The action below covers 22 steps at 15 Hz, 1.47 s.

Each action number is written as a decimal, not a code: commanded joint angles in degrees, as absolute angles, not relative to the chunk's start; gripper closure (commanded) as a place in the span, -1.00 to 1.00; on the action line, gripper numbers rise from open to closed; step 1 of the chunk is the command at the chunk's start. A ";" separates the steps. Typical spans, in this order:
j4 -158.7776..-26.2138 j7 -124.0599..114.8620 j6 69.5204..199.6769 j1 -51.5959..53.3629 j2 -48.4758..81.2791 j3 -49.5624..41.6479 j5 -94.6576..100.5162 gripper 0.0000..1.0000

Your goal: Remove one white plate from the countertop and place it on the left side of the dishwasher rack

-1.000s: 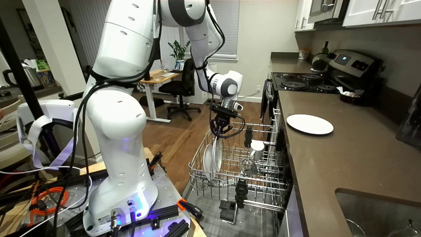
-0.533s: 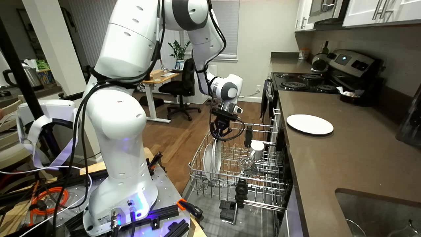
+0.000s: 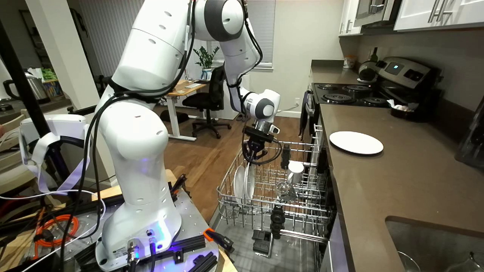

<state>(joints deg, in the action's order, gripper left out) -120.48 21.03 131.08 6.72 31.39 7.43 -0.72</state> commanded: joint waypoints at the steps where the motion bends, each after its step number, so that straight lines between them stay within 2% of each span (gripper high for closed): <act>1: -118.62 20.41 131.41 5.53 33.14 8.17 0.28 0.90; 17: -121.17 14.48 137.24 8.73 33.93 7.13 6.90 0.89; 18: -121.16 14.90 136.36 8.25 33.69 7.68 6.22 0.72; 19: -121.15 14.64 135.74 8.17 33.43 7.76 5.94 0.45; 20: -121.03 14.82 135.22 7.98 33.30 7.90 5.70 0.26; 22: -121.36 15.42 134.51 7.60 32.25 8.40 5.15 0.01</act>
<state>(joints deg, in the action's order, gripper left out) -119.97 15.98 135.80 8.49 34.90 7.47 4.82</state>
